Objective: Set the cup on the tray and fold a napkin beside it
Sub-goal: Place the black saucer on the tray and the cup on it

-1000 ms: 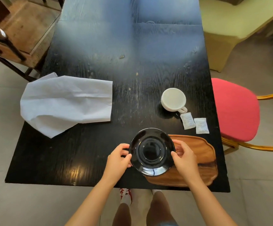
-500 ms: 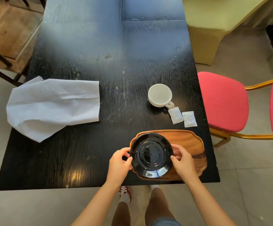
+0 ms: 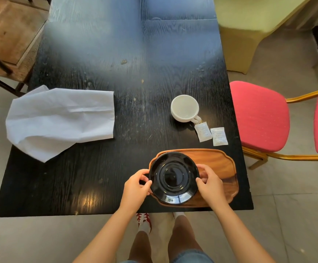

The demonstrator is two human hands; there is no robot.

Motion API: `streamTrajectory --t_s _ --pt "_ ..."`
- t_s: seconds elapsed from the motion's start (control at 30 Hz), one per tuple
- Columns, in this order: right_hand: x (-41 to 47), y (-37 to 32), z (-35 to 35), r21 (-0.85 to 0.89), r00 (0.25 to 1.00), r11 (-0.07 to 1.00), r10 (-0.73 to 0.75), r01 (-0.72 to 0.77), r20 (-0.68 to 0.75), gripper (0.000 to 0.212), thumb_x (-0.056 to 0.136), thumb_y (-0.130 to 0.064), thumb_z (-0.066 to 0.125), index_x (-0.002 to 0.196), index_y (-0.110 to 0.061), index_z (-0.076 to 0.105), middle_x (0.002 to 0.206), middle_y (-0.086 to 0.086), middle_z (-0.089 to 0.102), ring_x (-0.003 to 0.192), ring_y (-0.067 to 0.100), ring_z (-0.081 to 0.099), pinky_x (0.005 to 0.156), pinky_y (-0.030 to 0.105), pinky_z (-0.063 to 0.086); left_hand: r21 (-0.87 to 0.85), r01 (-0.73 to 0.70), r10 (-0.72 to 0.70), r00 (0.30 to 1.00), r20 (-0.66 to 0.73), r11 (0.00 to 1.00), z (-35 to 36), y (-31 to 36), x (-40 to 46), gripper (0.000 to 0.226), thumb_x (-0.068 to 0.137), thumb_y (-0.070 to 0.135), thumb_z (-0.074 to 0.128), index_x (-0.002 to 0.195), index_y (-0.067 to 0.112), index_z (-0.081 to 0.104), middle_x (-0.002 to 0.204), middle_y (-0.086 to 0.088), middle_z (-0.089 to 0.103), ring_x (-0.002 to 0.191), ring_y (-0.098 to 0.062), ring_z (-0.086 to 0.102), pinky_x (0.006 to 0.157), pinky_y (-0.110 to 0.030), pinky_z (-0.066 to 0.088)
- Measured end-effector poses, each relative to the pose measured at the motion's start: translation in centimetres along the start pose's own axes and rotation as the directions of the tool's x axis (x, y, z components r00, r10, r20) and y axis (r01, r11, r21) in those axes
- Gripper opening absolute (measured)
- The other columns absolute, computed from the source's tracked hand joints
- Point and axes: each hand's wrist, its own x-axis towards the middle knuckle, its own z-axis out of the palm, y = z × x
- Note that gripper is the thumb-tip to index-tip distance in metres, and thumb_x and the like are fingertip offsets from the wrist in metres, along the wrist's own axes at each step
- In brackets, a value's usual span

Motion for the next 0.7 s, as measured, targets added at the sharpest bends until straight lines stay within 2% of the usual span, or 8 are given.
streamTrajectory --t_s 0.1,0.2,0.3,0.37,0.43,0.57,0.63,0.7 --pt "0.2 -0.2 -0.5 -0.043 1.0 0.999 0.011 -0.01 0.025 0.036 0.087 -0.01 0.059 0.12 -0.021 0.054 0.084 -0.006 0.058 0.07 0.009 0.057 0.057 0.011 0.041 0.044 -0.038 0.037 0.999 0.019 0.998 -0.9 0.1 -0.1 0.036 0.087 0.015 0.063 0.122 0.02 0.054 0.079 0.008 0.063 0.06 -0.006 0.066 0.065 -0.018 0.055" --pt "0.9 -1.1 -1.5 -0.093 1.0 0.996 0.008 -0.011 -0.028 0.038 0.087 -0.022 0.061 0.124 -0.019 0.052 0.097 -0.001 0.061 0.078 0.01 0.058 0.069 0.024 0.052 0.174 -0.106 0.113 0.993 -0.032 0.979 -2.8 0.9 0.8 0.028 0.088 0.023 0.06 0.116 0.021 0.058 0.072 0.008 0.061 0.058 -0.005 0.063 0.063 -0.018 0.05" --pt "3.3 -3.4 -2.7 -0.221 0.984 0.97 -0.133 0.105 -0.118 0.039 0.087 -0.025 0.06 0.125 -0.019 0.051 0.115 0.006 0.058 0.1 0.019 0.056 0.083 0.035 0.05 0.368 -0.272 0.283 0.959 0.025 0.889 -4.7 3.7 3.9 0.03 0.09 0.023 0.056 0.12 0.02 0.056 0.088 0.008 0.061 0.079 -0.005 0.059 0.072 -0.024 0.05" --pt "5.4 -5.3 -3.3 -0.352 0.938 0.911 -0.293 0.216 -0.183 0.046 0.086 -0.023 0.062 0.129 -0.018 0.048 0.124 0.009 0.053 0.114 0.024 0.048 0.089 0.039 0.045 0.469 -0.418 0.428 0.899 0.091 0.778 -5.0 6.4 6.5 0.041 0.09 0.022 0.055 0.13 0.017 0.048 0.115 -0.003 0.058 0.107 -0.016 0.055 0.091 -0.034 0.048" --pt "7.5 -7.0 -3.7 -0.517 0.869 0.807 -0.446 0.287 -0.214 0.055 0.083 -0.02 0.064 0.134 -0.018 0.044 0.135 0.015 0.046 0.124 0.031 0.039 0.096 0.046 0.039 0.596 -0.528 0.537 0.823 0.184 0.605 -4.5 9.4 9.2 0.057 0.089 0.022 0.055 0.142 0.016 0.034 0.142 -0.011 0.041 0.133 -0.025 0.035 0.107 -0.041 0.037" --pt "11.1 -8.5 -4.0 -0.767 0.848 0.568 -0.527 0.299 -0.06 0.062 0.084 -0.02 0.062 0.14 -0.023 0.036 0.148 0.018 0.031 0.139 0.032 0.023 0.111 0.057 0.012 0.768 -0.603 0.519 0.737 0.433 0.216 -2.2 13.5 13.1 0.076 0.088 0.023 0.052 0.149 0.026 0.005 0.159 -0.01 -0.005 0.145 -0.028 -0.006 0.114 -0.047 0.017" --pt "12.3 -8.6 -4.1 -0.815 0.845 0.488 -0.535 0.312 0.003 0.059 0.085 -0.02 0.06 0.139 -0.023 0.036 0.148 0.016 0.033 0.139 0.03 0.024 0.112 0.058 0.006 0.795 -0.587 0.429 0.764 0.482 0.153 -1.1 14.2 14.0 0.077 0.089 0.024 0.05 0.148 0.028 0.0 0.158 -0.008 -0.012 0.144 -0.027 -0.014 0.114 -0.051 0.012" --pt "13.2 -8.8 -4.3 -0.822 0.836 0.45 -0.546 0.348 0.055 0.051 0.088 -0.019 0.057 0.136 -0.021 0.041 0.144 0.013 0.039 0.136 0.029 0.029 0.112 0.057 0.005 0.81 -0.561 0.353 0.802 0.482 0.169 -0.4 14.3 14.3 0.076 0.09 0.026 0.049 0.148 0.026 0.001 0.158 -0.009 -0.012 0.144 -0.027 -0.014 0.115 -0.053 0.011"
